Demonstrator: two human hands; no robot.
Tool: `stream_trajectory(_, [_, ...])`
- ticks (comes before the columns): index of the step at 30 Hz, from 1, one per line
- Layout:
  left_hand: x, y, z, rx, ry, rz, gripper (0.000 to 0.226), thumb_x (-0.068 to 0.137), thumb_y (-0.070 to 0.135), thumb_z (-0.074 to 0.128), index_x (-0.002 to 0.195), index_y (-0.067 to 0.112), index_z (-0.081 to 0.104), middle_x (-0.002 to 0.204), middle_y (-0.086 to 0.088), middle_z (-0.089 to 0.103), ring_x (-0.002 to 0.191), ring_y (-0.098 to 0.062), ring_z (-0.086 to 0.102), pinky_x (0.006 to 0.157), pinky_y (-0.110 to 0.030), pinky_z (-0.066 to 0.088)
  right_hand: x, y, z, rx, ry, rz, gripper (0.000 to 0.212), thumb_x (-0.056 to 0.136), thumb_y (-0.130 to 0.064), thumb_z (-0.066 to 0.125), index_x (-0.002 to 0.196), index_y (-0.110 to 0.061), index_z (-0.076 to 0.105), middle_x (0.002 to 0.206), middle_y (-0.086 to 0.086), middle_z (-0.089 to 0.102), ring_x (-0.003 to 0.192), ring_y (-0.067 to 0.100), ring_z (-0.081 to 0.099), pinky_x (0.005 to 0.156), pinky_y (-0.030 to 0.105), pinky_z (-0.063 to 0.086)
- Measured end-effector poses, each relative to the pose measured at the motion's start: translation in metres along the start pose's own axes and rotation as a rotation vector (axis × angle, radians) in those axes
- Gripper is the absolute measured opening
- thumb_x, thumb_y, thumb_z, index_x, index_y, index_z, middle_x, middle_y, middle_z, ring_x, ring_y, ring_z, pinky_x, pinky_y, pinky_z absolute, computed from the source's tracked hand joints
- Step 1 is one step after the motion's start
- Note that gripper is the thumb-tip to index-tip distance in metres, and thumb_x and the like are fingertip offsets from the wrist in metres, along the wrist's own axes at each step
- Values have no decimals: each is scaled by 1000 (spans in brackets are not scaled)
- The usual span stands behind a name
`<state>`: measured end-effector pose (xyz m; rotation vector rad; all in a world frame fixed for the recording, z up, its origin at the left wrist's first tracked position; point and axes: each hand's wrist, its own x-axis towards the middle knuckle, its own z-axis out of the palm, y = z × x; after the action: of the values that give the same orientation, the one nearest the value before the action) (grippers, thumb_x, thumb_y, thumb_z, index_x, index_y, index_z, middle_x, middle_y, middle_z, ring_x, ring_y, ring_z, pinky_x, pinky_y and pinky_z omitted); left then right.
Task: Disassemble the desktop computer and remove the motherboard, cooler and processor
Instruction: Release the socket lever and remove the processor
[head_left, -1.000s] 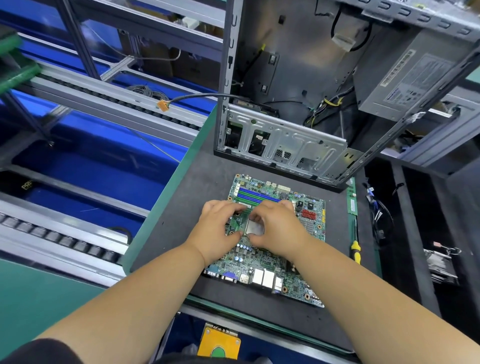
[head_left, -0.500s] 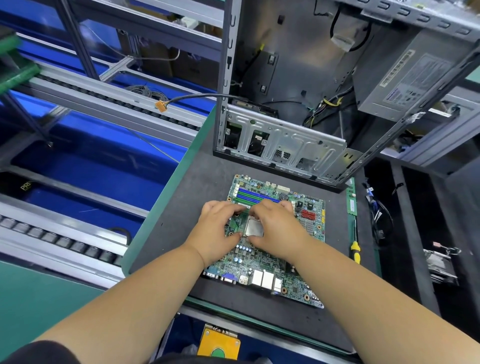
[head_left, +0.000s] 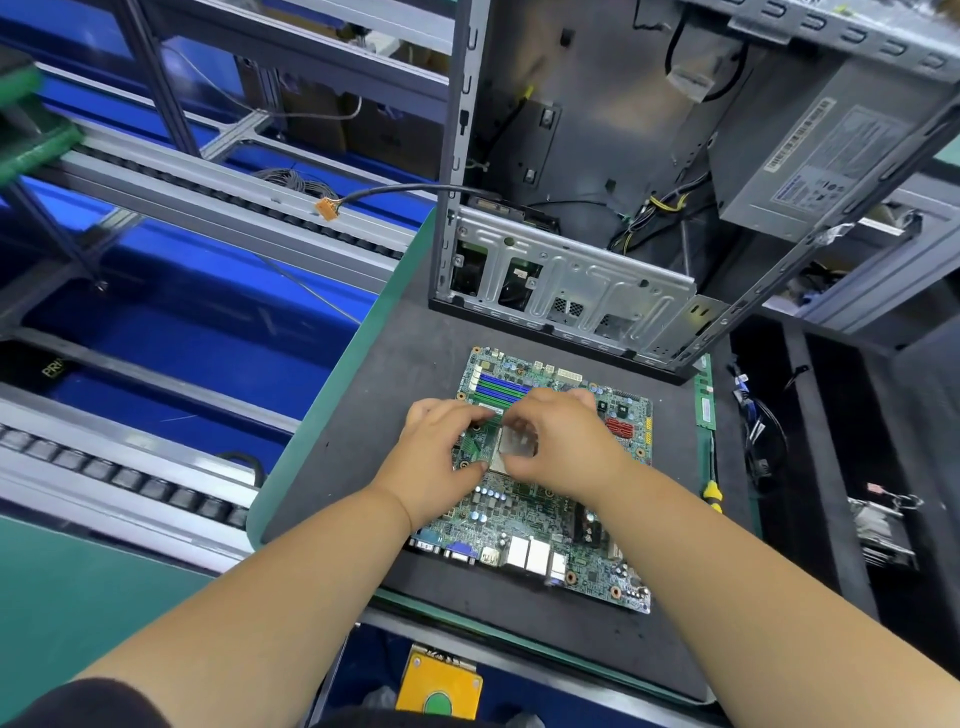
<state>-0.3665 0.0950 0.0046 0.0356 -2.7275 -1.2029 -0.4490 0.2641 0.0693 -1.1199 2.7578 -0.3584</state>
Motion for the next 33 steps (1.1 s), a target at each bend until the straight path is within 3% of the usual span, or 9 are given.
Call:
stream_trajectory(2, [0,0,0,1,-5,-2,54,78,27,70,129,31,52,120,22,47,120,-2,25,104,-19,25,1,1,-10,121,44,54,22,76,-38,69,97,-31,67,88,-14,58,83,4,55,96,34,33])
stream_trajectory(6, [1,4,-3,-28,-15,-31,52,80,25,70,128,33,52,120,20,50,120,-3,27,103,-19,26,-1,5,-31,684,115,274,22,82,-31,74,103,-32,67,92,-12,64,75,0,59,68,16,47])
stream_trajectory(11, [5,18,-7,-71,1,-158,39,85,27,65,120,41,56,115,26,54,120,-5,29,101,-26,24,-14,31,-48,1072,256,384,16,89,-23,68,104,-24,72,83,-9,72,79,3,67,77,20,44])
stream_trajectory(14, [12,37,-5,56,61,-118,35,85,30,65,117,42,57,113,26,54,118,-5,28,93,-25,17,-28,54,-52,1187,354,430,14,90,-13,67,102,-18,69,81,-6,72,78,6,67,82,26,46])
stream_trajectory(18, [23,73,3,28,30,-20,37,86,28,64,119,43,56,115,24,50,121,-6,28,100,-28,19,-54,84,-55,1247,412,479,21,89,2,62,109,-6,62,93,5,64,87,14,61,82,24,47])
stream_trajectory(25, [40,138,35,-183,-55,4,33,89,13,61,117,30,60,112,10,57,102,1,49,90,-12,37,-101,136,-61,1211,462,556,29,87,10,59,108,-10,59,96,1,65,84,1,63,73,8,47])
stream_trajectory(27, [46,162,49,-341,-103,-73,29,91,12,58,114,30,60,101,6,60,84,2,54,76,-8,42,-109,147,-61,1237,443,543,29,87,10,60,107,-11,59,96,0,66,83,-2,64,72,8,47])
stream_trajectory(31, [68,206,83,-655,-250,-462,26,99,20,50,124,13,51,95,-8,65,76,-16,64,74,-30,57,-119,158,-62,1318,391,467,34,85,16,59,111,-6,57,102,6,66,89,4,66,77,14,50])
stream_trajectory(33, [76,219,99,-809,-297,-624,24,100,21,48,120,7,51,92,-12,64,73,-18,65,66,-25,58,-123,163,-62,1376,359,445,37,84,19,58,115,-2,56,108,12,65,97,15,66,83,21,52])
